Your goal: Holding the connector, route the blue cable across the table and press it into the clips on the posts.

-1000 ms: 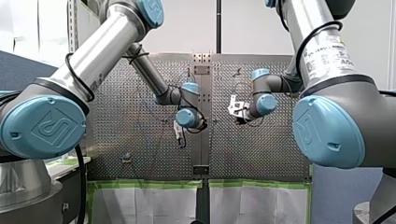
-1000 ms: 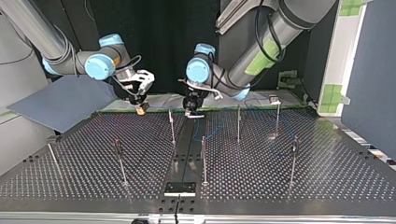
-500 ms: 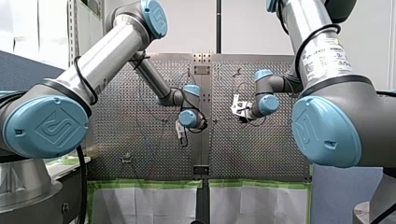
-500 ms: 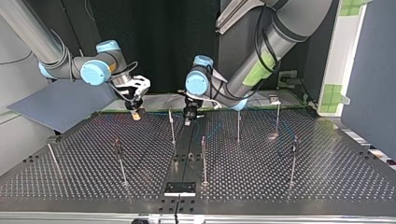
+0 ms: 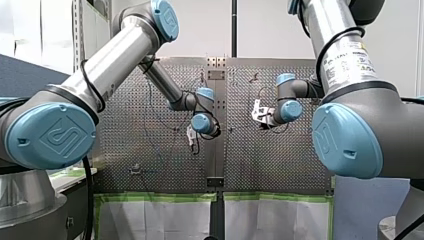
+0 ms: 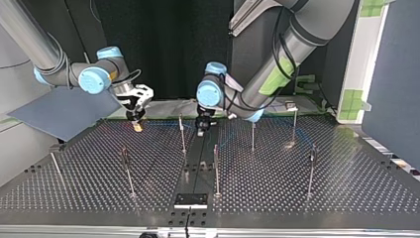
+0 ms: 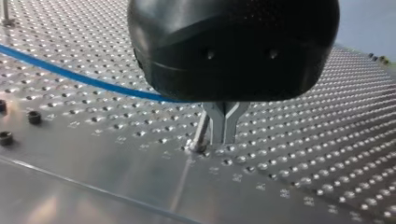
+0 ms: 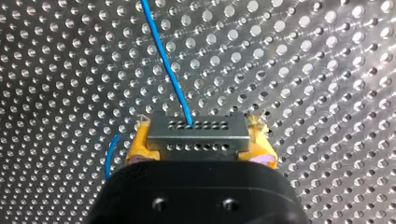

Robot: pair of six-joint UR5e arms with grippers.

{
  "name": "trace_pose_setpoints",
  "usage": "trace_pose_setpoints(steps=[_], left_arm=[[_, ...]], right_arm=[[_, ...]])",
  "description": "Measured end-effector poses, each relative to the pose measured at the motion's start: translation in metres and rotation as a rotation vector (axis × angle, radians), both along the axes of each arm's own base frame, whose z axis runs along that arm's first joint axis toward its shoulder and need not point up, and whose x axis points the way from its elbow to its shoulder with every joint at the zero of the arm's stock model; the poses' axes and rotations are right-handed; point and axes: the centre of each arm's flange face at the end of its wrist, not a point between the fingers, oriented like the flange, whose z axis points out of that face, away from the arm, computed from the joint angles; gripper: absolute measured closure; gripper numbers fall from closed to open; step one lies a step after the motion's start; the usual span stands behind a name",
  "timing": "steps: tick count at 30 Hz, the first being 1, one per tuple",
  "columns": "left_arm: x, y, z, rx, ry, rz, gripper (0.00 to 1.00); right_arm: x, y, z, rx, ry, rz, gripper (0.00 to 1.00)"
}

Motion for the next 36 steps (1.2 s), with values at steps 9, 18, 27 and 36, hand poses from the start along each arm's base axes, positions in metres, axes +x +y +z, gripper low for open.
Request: trace_pose_setpoints(steps=[9,18,27,36], left_arm=[[-0.015,-0.007,-0.004,0.046,0.050,-0.022,0.01],[-0.030,-0.007,0.012,0.089,0.092,-0.001,0.01],[-0.055,-0.024,0.040,0.115,0.075,-0.018,0.01],[-0.089,-0.032,0.047,0.138,0.072,-0.016,0.01]], right_arm=[[-0.002,-0.001,0.000,-0.012,0.018,0.003,1.00],[-0.004,-0.004,0.000,-0.031,0.021,0.003,1.00],[-0.005,-0.006,0.000,-0.037,0.021,0.011,1.00],[-0.010,-0.009,0.000,-0.038,0.023,0.004,1.00]])
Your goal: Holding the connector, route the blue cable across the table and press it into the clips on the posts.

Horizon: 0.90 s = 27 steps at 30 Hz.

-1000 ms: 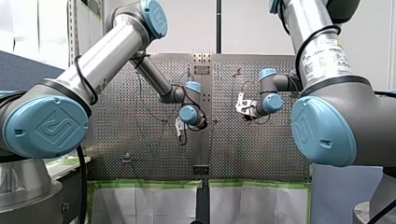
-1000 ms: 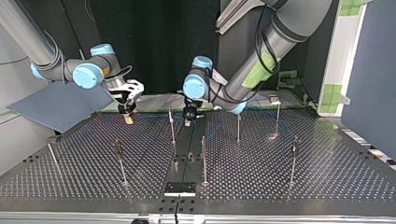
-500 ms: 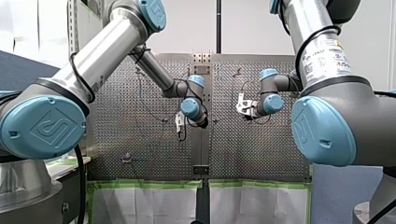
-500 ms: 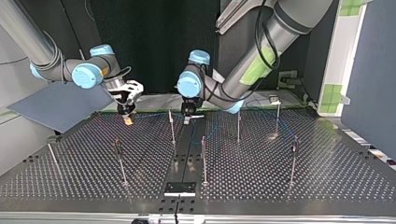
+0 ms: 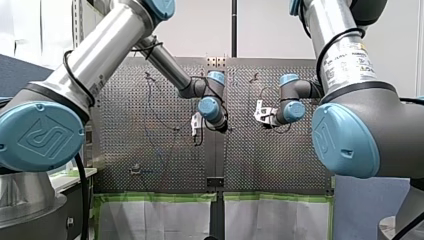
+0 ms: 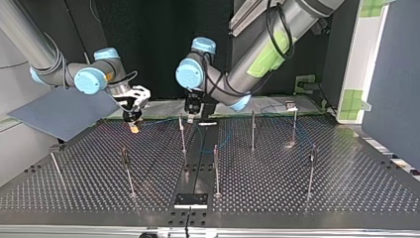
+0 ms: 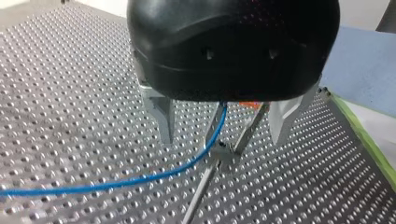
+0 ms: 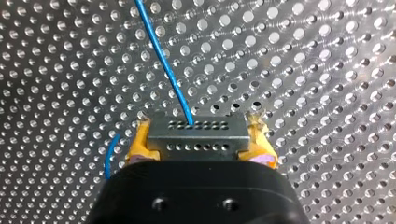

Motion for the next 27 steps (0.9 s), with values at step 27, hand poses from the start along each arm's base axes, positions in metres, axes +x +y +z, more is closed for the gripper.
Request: trace_pose_setpoints(steps=[27], left_arm=[[-0.051,-0.080,-0.006,-0.129,-0.075,-0.033,0.01]], right_arm=[[-0.006,-0.005,0.020,-0.027,-0.013,0.002,1.00]])
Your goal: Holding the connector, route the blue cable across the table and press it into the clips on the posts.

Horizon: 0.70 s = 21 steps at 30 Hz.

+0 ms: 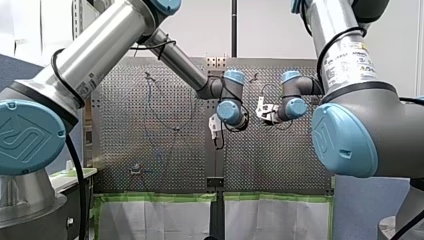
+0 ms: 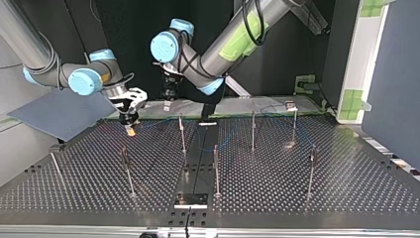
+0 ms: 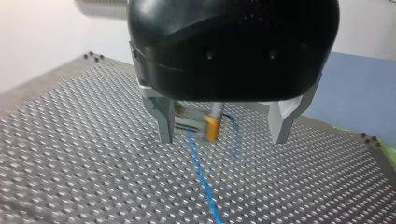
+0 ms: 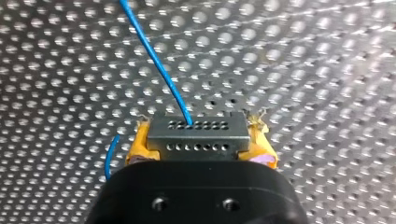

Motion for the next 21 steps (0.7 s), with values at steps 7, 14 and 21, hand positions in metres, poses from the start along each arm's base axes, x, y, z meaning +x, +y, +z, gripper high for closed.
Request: trace_pose_setpoints(steps=[7,14,21], left_arm=[[0.022,-0.010,-0.024,-0.007,0.034,0.019,0.01],[0.042,-0.023,-0.010,-0.049,0.000,0.033,0.01],[0.058,-0.031,0.015,-0.098,-0.051,0.060,0.01]], right_arm=[[-0.004,-0.001,0.010,-0.015,-0.005,-0.001,1.00],[-0.005,-0.001,0.010,-0.015,-0.006,0.011,1.00],[-0.007,-0.002,0.010,-0.015,-0.006,0.013,1.00]])
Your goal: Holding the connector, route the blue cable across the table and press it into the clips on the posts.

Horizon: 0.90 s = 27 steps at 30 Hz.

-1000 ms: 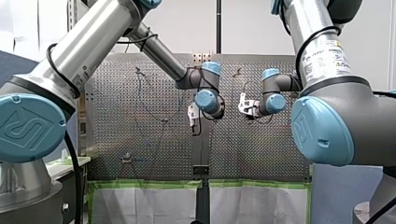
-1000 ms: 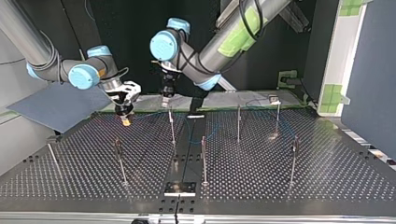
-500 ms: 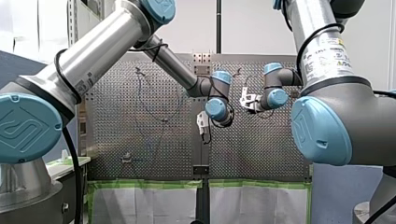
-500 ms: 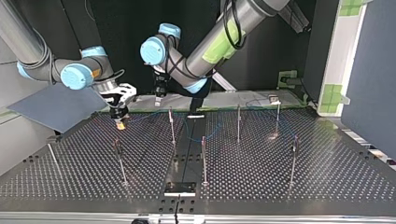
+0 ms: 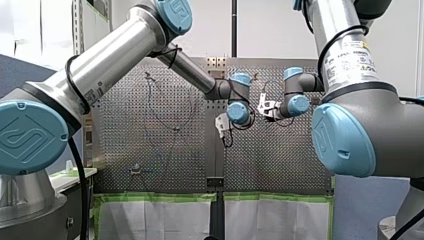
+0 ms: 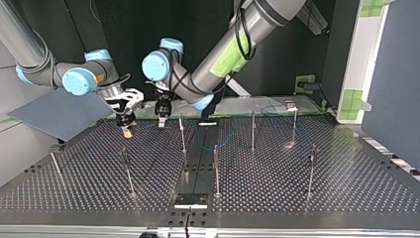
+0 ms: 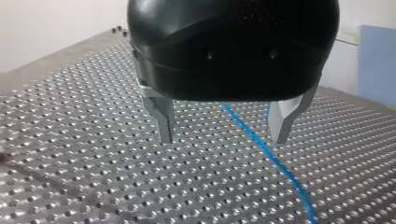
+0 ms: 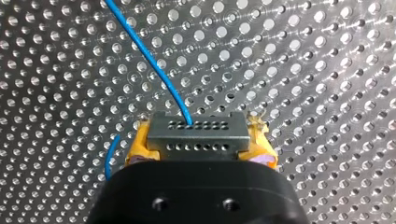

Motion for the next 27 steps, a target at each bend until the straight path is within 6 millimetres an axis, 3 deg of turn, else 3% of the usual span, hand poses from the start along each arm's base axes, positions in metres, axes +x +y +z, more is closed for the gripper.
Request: trace_pose_setpoints(steps=[4,15,27], left_arm=[[0.005,-0.004,-0.005,-0.001,0.005,-0.011,0.01],[0.023,-0.021,-0.042,0.017,0.049,-0.016,0.01],[0.020,-0.024,-0.047,0.028,0.058,0.005,0.01]], right_arm=[[0.000,0.000,0.000,0.000,-0.001,0.004,1.00],[-0.003,-0.002,0.000,0.000,-0.001,0.003,1.00],[-0.004,-0.003,0.000,-0.001,-0.002,0.000,1.00]])
